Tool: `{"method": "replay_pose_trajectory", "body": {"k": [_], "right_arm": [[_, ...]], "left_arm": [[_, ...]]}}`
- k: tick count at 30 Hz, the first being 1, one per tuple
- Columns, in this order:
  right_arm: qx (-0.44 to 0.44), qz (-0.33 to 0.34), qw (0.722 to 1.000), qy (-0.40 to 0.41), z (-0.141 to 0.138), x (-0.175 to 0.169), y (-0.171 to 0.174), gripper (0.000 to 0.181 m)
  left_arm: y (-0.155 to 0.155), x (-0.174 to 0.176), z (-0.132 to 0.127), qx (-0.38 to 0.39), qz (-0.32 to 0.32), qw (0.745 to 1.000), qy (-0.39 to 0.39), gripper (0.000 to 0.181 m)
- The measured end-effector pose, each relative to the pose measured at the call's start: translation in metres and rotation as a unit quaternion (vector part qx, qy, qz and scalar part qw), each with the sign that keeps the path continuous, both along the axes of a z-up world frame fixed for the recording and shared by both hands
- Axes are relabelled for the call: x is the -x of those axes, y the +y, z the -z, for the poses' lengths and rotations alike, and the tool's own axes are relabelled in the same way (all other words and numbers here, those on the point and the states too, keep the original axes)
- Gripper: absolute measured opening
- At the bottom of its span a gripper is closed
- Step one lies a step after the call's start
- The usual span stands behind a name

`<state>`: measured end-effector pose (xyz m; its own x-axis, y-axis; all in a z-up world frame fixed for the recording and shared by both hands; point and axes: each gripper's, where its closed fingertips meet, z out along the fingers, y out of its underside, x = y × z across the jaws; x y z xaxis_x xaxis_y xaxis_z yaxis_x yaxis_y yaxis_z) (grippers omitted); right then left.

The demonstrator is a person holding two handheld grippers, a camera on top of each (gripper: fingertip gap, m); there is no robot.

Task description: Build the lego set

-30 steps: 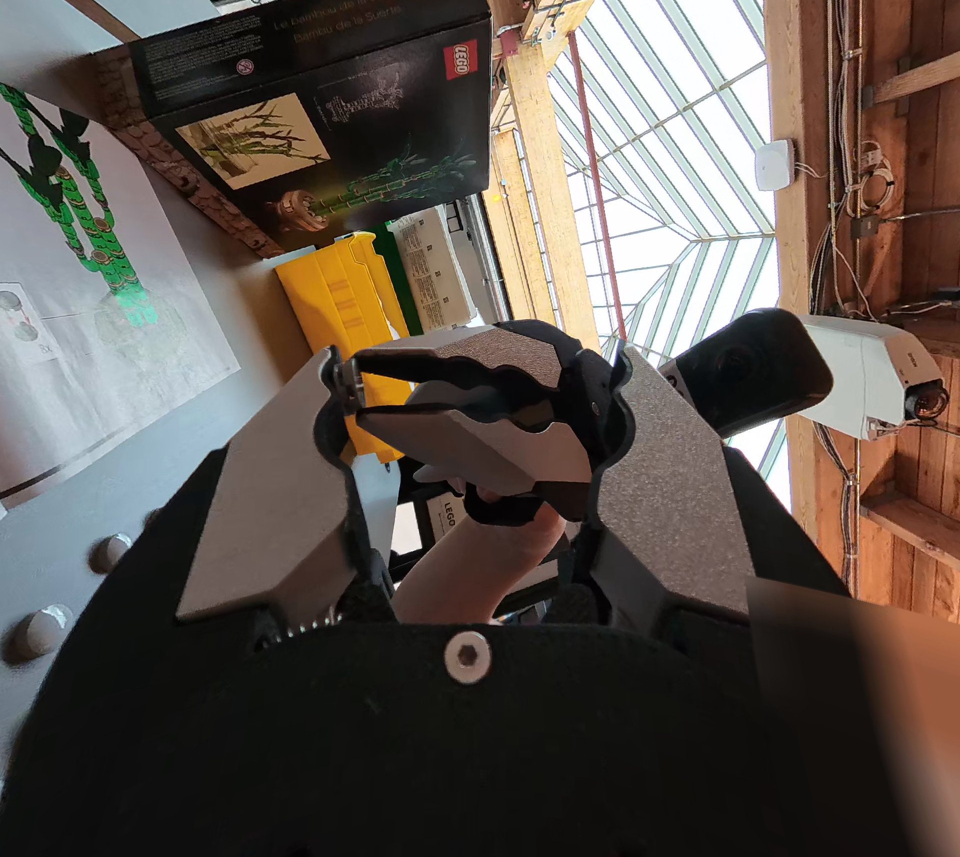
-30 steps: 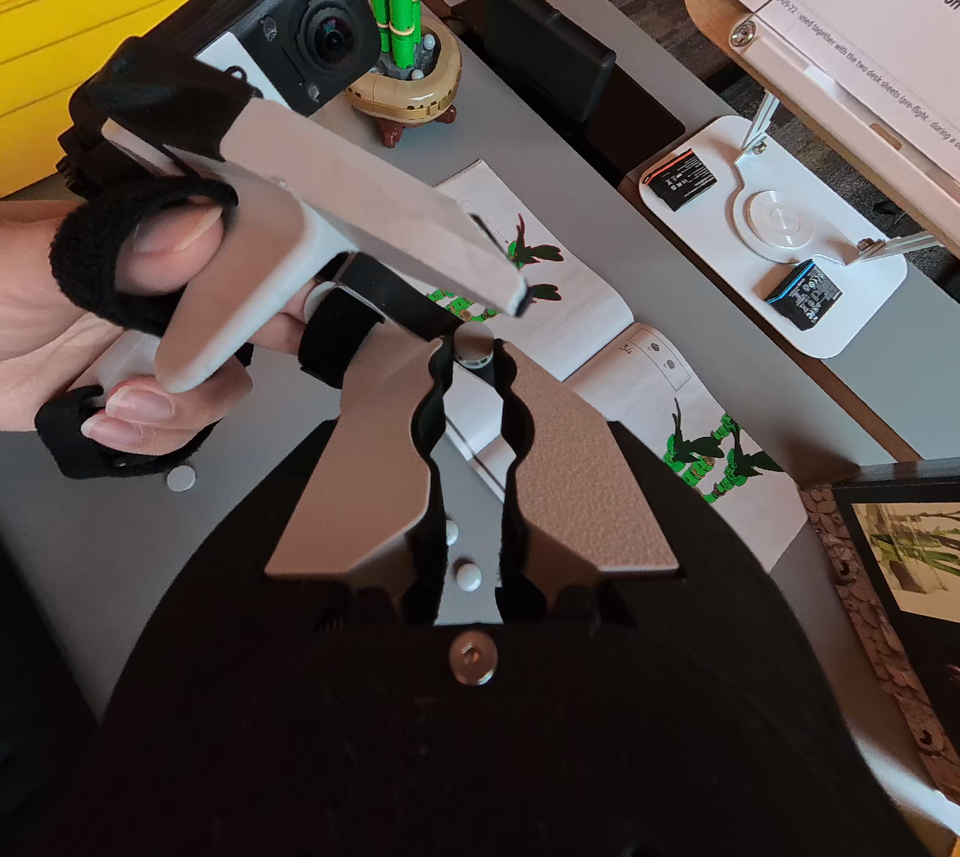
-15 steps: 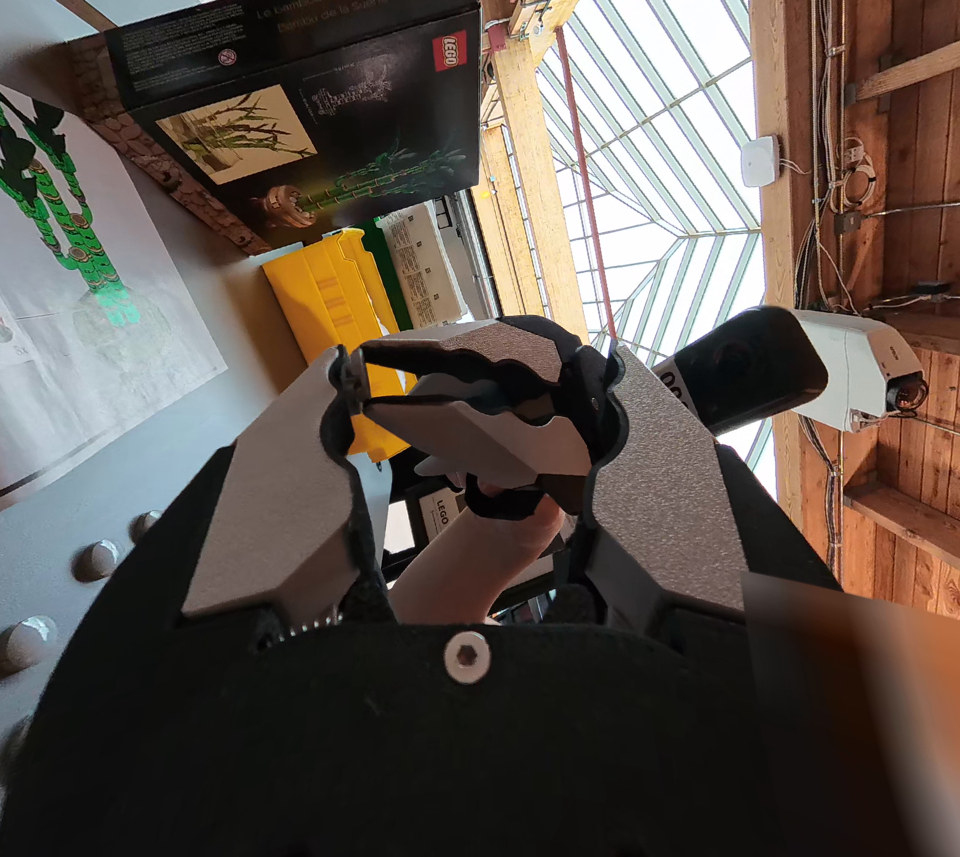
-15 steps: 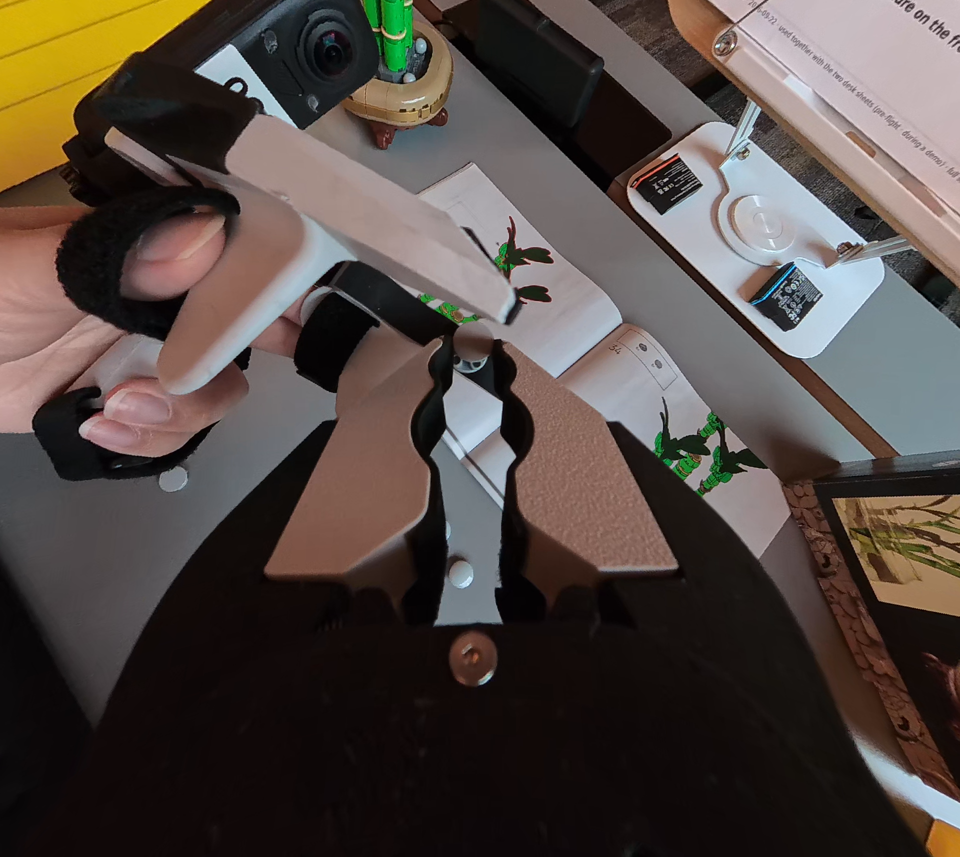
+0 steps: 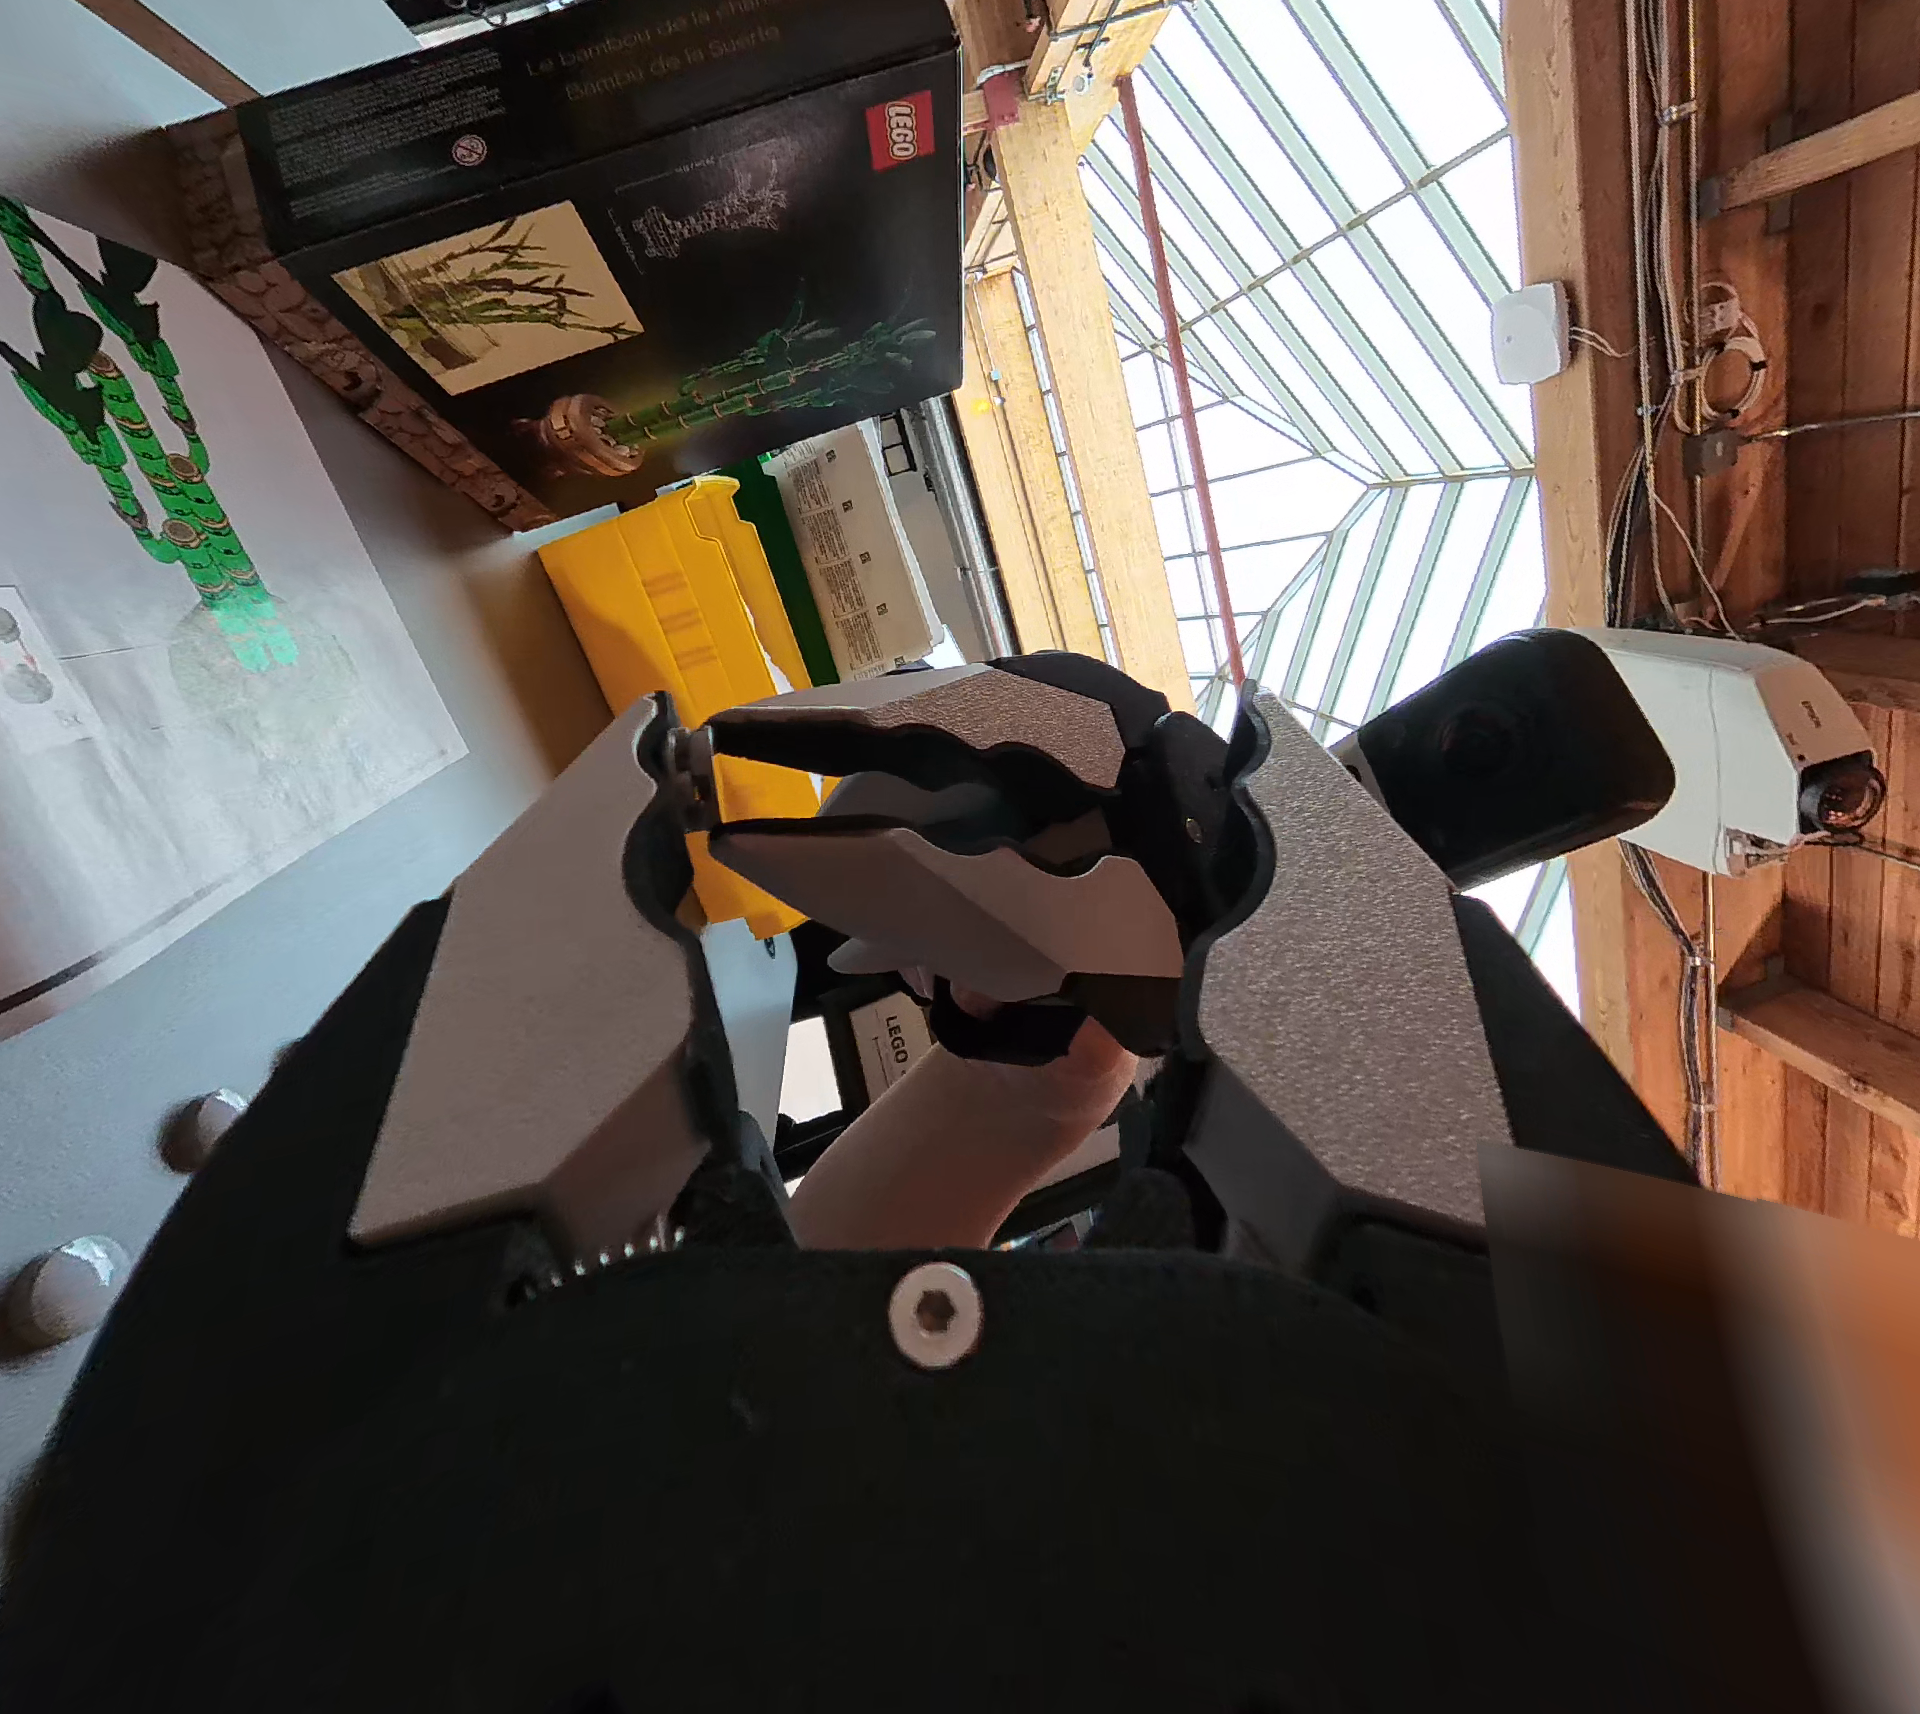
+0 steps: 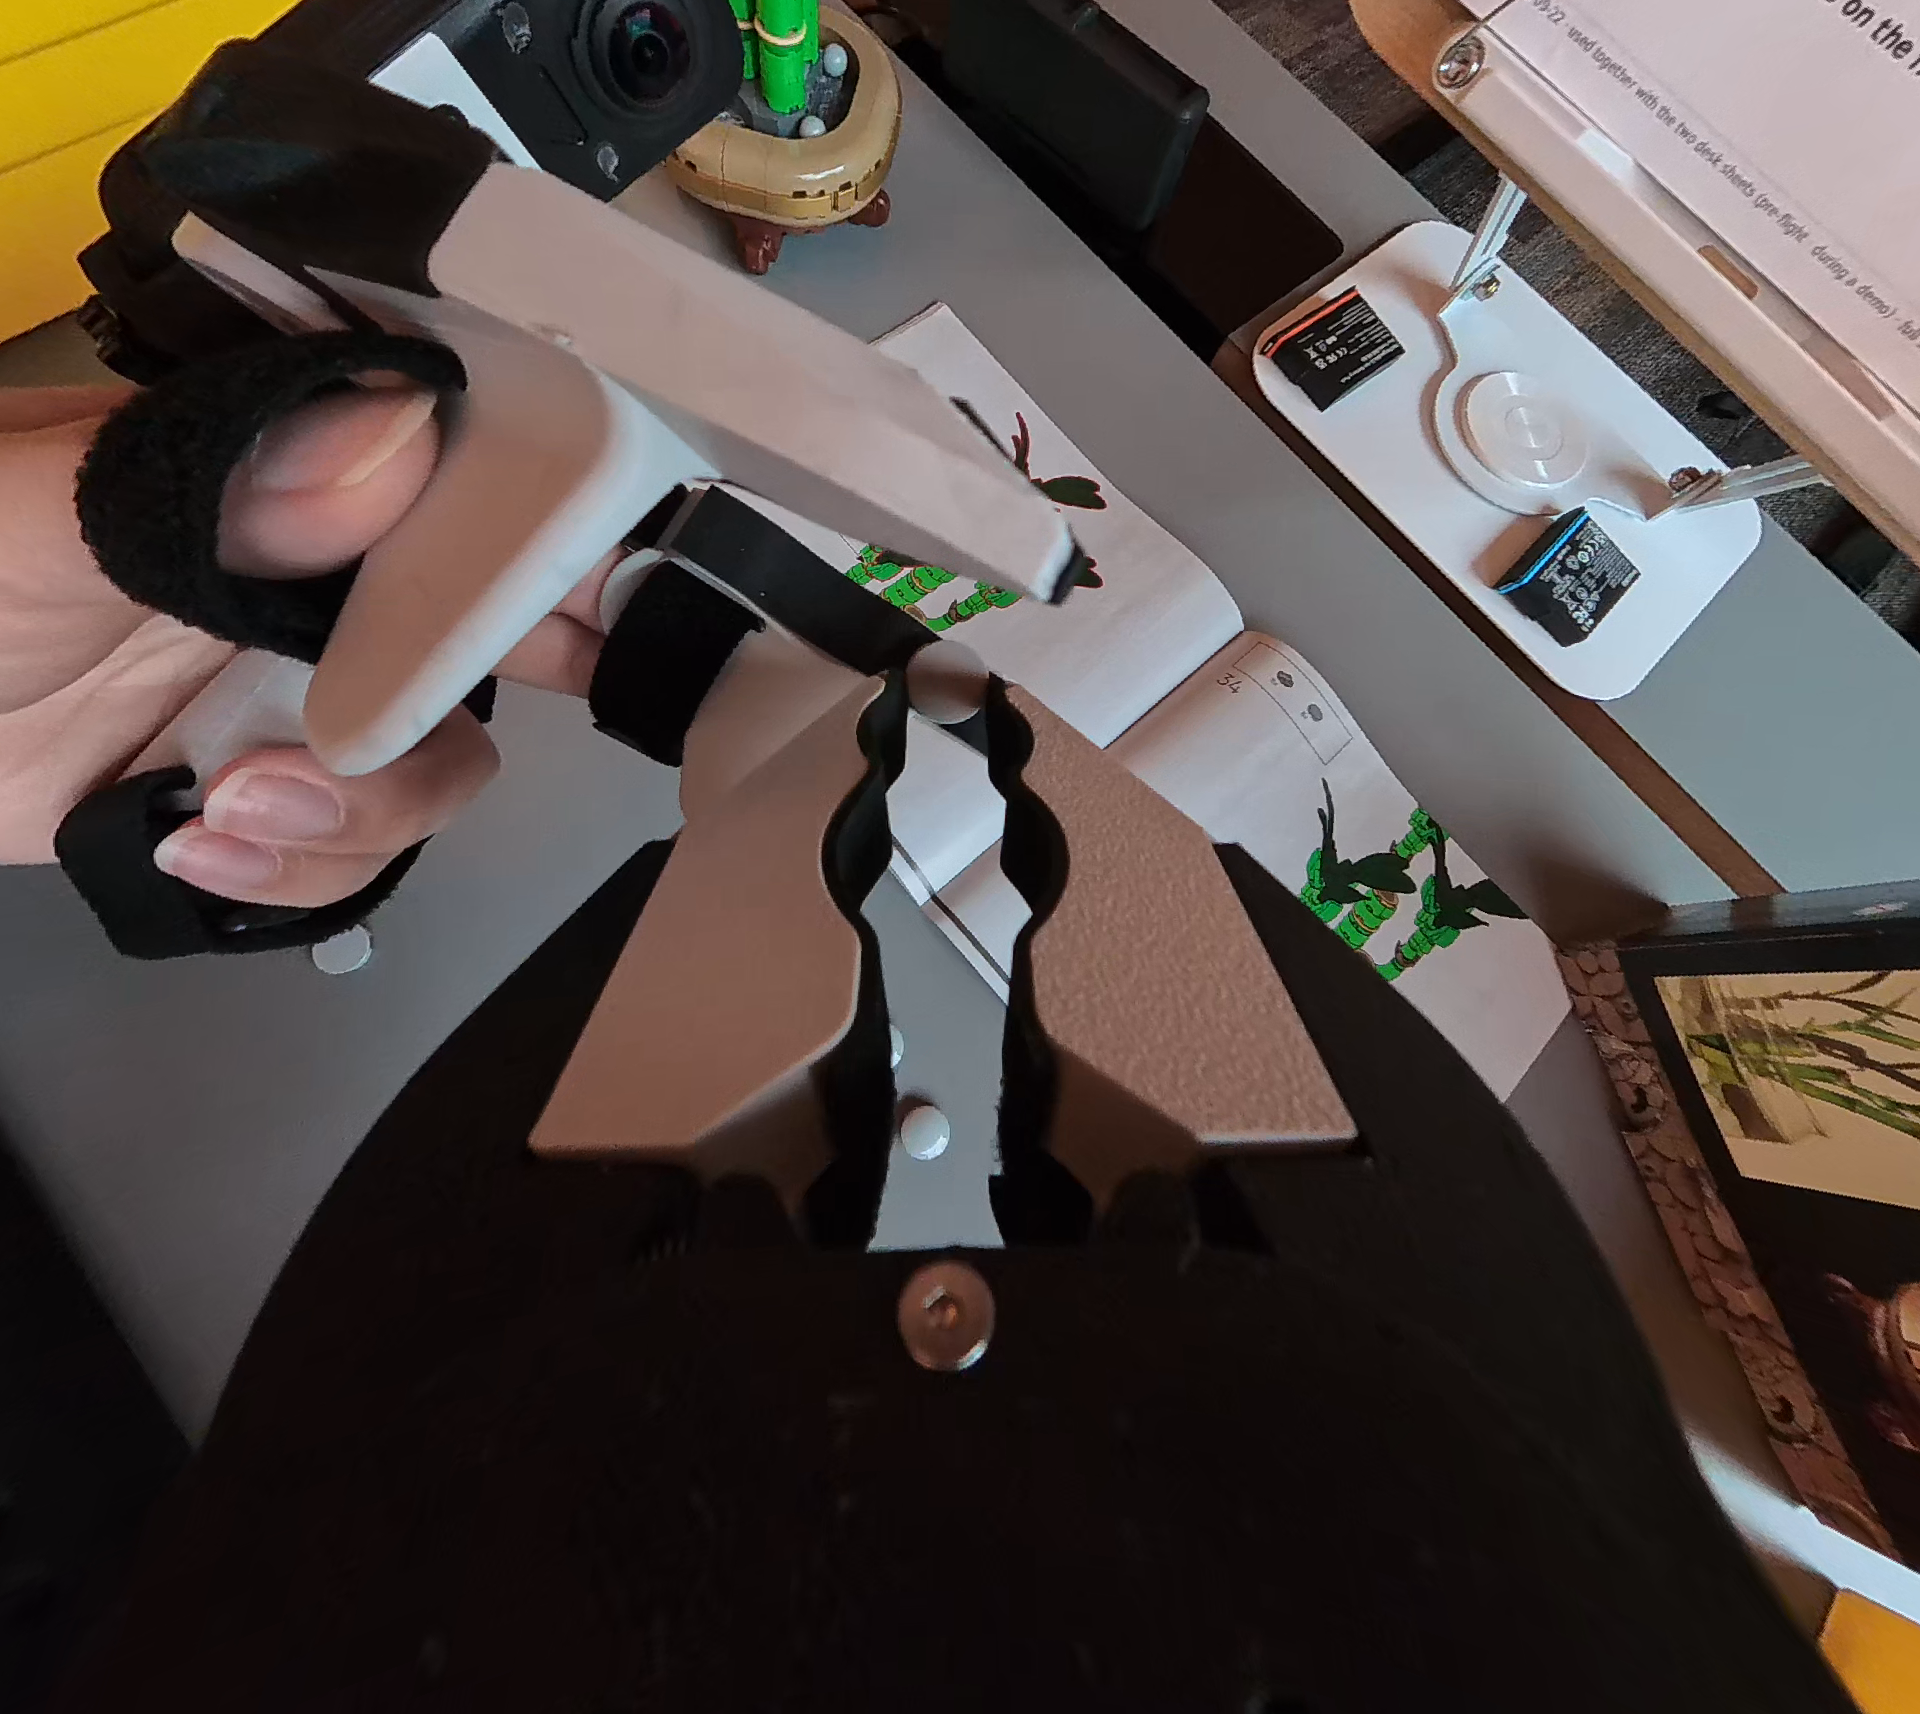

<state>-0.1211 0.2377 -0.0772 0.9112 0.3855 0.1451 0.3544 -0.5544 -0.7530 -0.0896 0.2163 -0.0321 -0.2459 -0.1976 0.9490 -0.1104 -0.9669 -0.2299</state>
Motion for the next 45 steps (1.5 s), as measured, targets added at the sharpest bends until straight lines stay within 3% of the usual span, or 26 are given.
{"method": "replay_pose_trajectory", "body": {"k": [18,25,33,45], "right_arm": [[0.024,-0.019,0.999,-0.014,0.009,-0.003,-0.004,0.014],[0.022,-0.018,0.999,-0.026,0.012,-0.002,-0.002,0.013],[0.017,-0.013,0.998,-0.065,0.013,-0.002,-0.002,0.014],[-0.001,-0.011,0.997,-0.080,0.010,-0.002,0.003,0.015]], "left_arm": [[-0.012,-0.006,0.012,-0.055,0.028,0.997,0.046,0.106],[-0.007,-0.006,0.012,-0.020,0.026,0.999,0.041,0.105],[-0.011,-0.007,0.015,-0.064,0.029,0.995,0.068,0.108],[-0.003,-0.005,0.014,-0.034,0.014,0.998,0.041,0.100]]}}
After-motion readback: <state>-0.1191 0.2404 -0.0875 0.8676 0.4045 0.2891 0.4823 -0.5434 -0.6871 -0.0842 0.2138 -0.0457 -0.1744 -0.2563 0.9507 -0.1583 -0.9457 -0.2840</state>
